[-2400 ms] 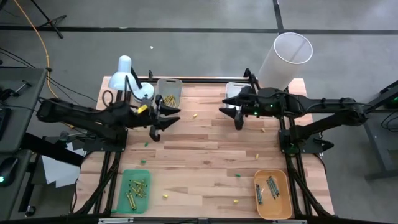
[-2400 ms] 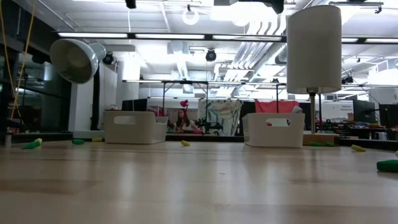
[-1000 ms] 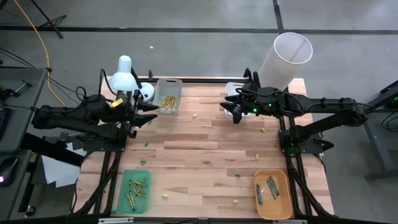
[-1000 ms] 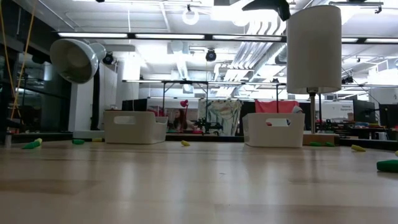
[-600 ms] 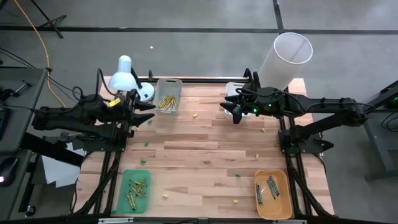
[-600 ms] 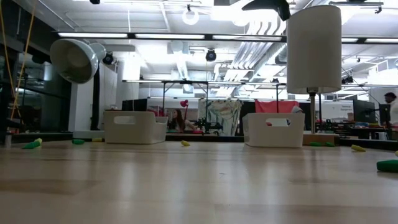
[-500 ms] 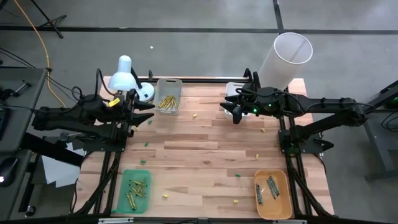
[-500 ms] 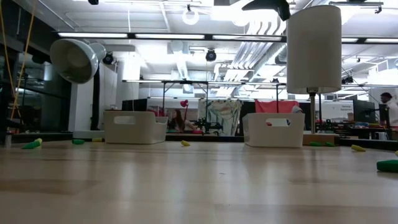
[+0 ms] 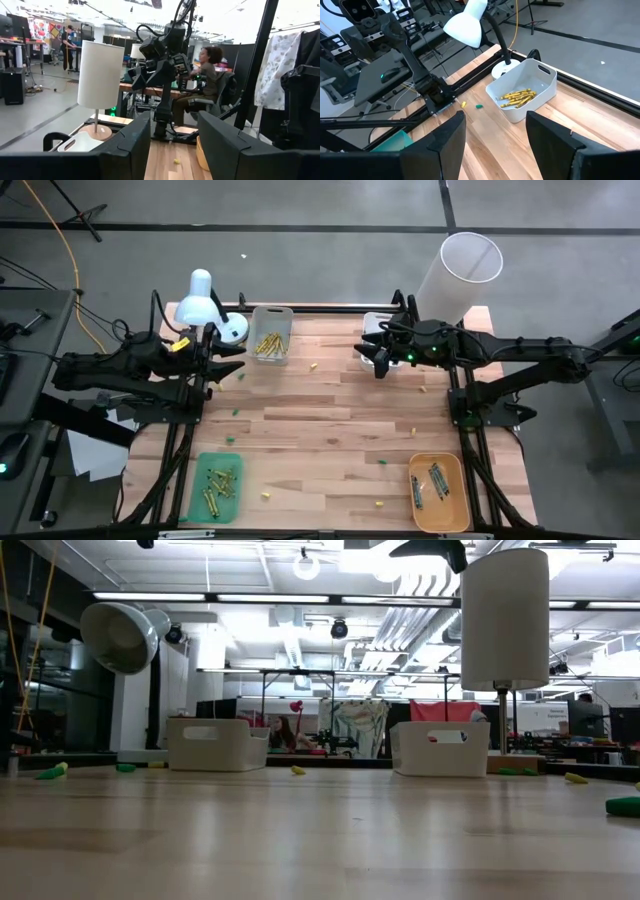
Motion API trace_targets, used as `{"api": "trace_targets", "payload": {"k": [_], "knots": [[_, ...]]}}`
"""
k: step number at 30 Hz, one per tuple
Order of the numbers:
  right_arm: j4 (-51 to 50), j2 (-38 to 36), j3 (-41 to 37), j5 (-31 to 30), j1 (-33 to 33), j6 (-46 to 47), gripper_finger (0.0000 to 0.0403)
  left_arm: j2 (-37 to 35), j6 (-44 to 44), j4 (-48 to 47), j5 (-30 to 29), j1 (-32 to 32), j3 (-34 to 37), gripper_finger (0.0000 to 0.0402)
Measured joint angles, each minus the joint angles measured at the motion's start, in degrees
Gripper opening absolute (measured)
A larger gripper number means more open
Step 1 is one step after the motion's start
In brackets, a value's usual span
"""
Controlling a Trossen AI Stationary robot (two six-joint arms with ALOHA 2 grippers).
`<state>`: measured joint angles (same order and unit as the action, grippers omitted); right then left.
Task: Sort crayons
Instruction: Return to Home Position
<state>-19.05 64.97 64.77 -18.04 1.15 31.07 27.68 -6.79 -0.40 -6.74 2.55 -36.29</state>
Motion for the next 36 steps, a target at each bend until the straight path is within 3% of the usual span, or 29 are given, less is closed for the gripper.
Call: {"api": "trace_targets", "payload": {"k": [17,27,36], "knots": [[-0.1,0.0,0.0,-1.1,0.0,-0.5,0.0201,0.0,-1.5,0.3,0.0,0.0,0.0,0.0151],[-6.7,0.0,0.0,-0.3,0.0,-0.4,0.0201,0.0,-1.6,0.3,-3.1,0.0,0.0,0.0151],[-10.1,-0.1,0.0,6.6,0.0,-7.9,0.0201,0.0,-2.6,0.0,-6.2,0.0,0.0,0.0151]]}}
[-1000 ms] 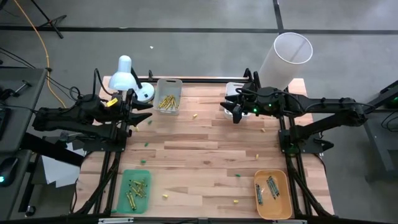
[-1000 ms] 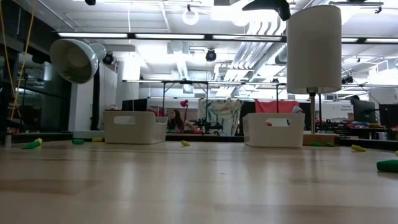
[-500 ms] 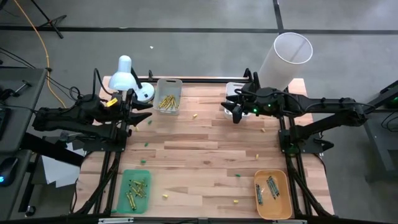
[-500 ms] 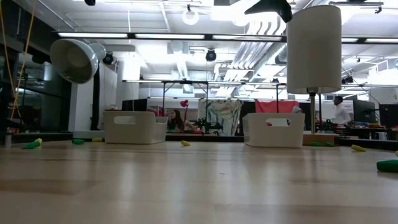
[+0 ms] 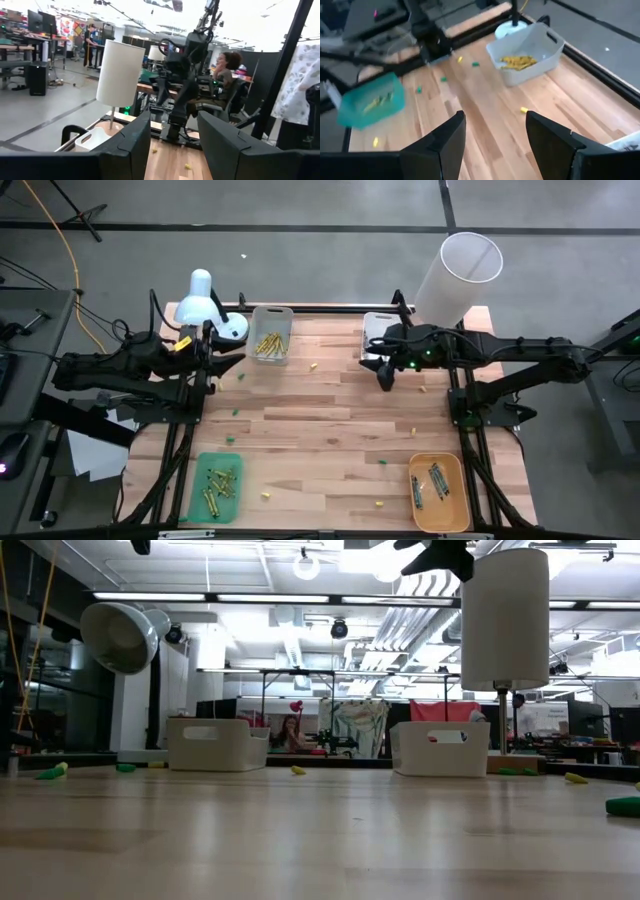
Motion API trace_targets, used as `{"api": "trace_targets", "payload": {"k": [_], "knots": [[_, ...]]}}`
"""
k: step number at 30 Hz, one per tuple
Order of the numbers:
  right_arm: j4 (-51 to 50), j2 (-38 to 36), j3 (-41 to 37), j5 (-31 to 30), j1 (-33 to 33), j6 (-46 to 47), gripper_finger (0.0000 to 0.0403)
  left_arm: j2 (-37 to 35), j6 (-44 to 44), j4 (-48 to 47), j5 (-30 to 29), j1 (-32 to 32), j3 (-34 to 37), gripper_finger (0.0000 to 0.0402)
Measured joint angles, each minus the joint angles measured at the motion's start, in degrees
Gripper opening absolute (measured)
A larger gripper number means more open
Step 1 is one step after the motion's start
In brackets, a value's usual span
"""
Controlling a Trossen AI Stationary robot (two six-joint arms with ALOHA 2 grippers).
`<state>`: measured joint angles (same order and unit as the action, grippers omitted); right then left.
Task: Sort crayons
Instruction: Return to Home Position
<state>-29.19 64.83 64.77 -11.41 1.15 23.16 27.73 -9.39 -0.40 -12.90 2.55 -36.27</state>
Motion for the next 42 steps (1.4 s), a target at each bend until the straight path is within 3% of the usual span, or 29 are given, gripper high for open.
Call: {"api": "trace_targets", "payload": {"k": [11,17,25,31,33,36,42], "knots": [[-15.9,-6.8,0.0,0.9,-2.1,-0.2,0.0201,0.0,-2.5,-2.2,-3.4,0.0,0.0,0.0151],[-17.9,-13.8,-1.5,-7.1,-8.4,3.9,0.0201,0.0,-2.5,-2.0,-5.0,0.0,0.0,0.0151],[2.1,-29.1,-25.2,-14.9,-17.0,15.4,0.0201,0.0,-2.5,-2.0,-5.0,0.0,0.0,0.0151],[31.4,-33.3,-42.1,-16.0,-16.6,17.4,0.0201,0.0,-2.5,-2.0,-5.0,0.0,0.0,0.0151],[38.4,-32.4,-44.9,-17.3,-14.8,15.5,0.0201,0.0,-2.5,-2.0,-5.0,0.0,0.0,0.0151],[39.4,-31.4,-45.6,-17.2,-10.6,13.5,0.0201,0.0,-2.5,-2.0,-5.0,0.0,0.0,0.0151],[38.6,-32.2,-45.6,-8.0,-1.0,8.2,0.0201,0.0,-2.4,-2.0,-5.0,0.0,0.0,0.0151]]}}
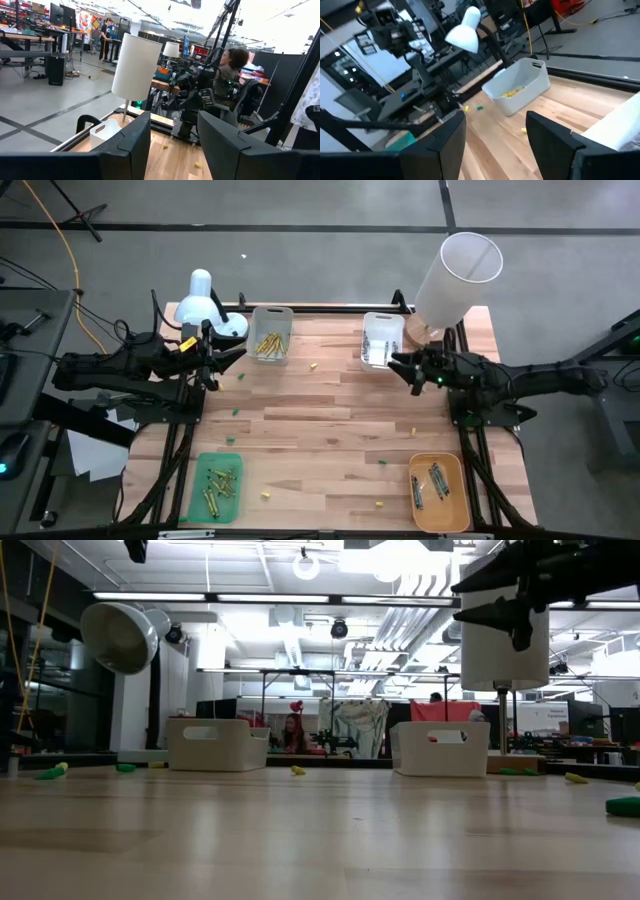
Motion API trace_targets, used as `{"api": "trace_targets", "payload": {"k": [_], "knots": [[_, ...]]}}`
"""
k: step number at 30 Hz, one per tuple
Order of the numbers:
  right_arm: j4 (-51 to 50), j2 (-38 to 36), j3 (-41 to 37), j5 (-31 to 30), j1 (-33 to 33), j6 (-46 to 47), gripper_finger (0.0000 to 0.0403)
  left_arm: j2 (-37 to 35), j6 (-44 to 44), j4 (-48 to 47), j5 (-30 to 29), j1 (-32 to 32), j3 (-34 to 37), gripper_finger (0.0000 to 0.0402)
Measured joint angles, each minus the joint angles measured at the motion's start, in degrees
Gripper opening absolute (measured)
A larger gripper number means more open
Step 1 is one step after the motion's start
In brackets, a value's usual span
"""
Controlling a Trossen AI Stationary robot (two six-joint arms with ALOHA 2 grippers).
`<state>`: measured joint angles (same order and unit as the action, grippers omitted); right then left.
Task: Sort crayons
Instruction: Return to Home Position
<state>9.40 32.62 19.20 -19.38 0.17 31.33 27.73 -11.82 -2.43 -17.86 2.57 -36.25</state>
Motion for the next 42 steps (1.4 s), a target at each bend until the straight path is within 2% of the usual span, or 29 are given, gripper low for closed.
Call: {"api": "trace_targets", "payload": {"k": [5,10,15,20,27,34,42], "knots": [[-6.2,-3.3,0.0,7.2,5.4,-1.2,0.0201,0.0,0.0,-0.3,0.0,0.0,0.0,0.0151],[-12.5,-9.5,-0.5,8.4,5.4,-1.6,0.0201,0.0,0.0,-0.3,0.0,0.0,0.0,0.0151],[-10.9,-17.3,-5.4,7.7,3.3,0.6,0.0201,0.0,0.0,-0.3,0.0,0.0,0.0,0.0151],[-1.4,-22.1,-11.8,6.3,0.6,1.4,0.0201,0.0,0.0,-0.3,0.0,0.0,0.0,0.0151],[4.0,-24.7,-18.5,4.1,-0.3,1.0,0.0201,0.0,0.0,-0.3,-0.2,0.0,0.0,0.0151],[-6.6,-24.8,-18.5,0.9,-0.3,-3.0,0.0201,0.0,0.0,-0.4,-0.3,0.0,0.0,0.0151],[-6.5,-24.0,-18.5,1.4,-0.3,-4.4,0.0201,0.0,0.0,-0.4,-0.4,0.0,0.0,0.0151]]}}
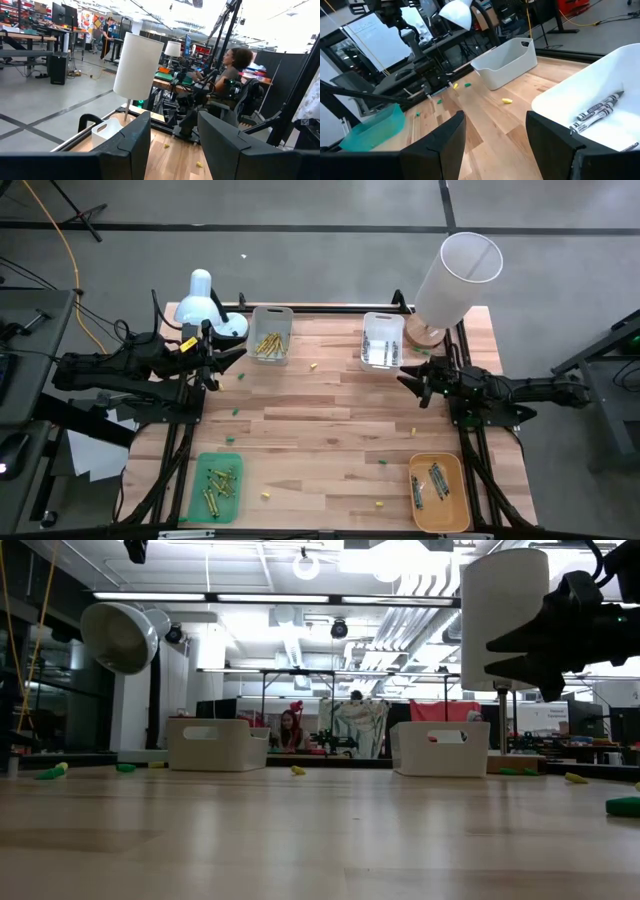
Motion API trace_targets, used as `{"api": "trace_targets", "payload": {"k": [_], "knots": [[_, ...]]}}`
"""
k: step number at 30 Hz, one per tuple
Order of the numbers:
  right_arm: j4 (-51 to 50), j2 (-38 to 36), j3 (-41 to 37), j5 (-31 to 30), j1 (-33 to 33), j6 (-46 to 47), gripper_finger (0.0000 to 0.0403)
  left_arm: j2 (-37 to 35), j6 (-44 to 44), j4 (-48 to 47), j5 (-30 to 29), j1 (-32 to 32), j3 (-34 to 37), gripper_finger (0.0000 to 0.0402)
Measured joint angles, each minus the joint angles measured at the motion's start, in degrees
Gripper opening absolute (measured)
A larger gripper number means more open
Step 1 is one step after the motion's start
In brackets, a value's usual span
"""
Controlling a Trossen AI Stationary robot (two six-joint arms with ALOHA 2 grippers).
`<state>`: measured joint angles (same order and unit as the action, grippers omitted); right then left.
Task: Sort crayons
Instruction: Return to Home Position
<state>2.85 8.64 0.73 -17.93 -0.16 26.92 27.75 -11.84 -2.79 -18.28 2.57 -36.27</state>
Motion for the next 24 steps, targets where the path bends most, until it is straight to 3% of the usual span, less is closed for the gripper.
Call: {"api": "trace_targets", "payload": {"k": [10,17,24], "knots": [[0.0,-1.6,0.0,0.2,0.0,0.0,0.0201,0.0,-0.1,0.0,0.0,0.0,0.0,0.0151],[0.6,-8.5,-0.1,0.2,0.0,0.0,0.0201,0.0,0.8,0.0,0.3,0.1,0.0,0.0151],[0.7,-8.6,-0.2,0.4,0.0,0.0,0.0201,-0.1,1.9,0.1,2.9,0.2,0.0,0.0151]]}}
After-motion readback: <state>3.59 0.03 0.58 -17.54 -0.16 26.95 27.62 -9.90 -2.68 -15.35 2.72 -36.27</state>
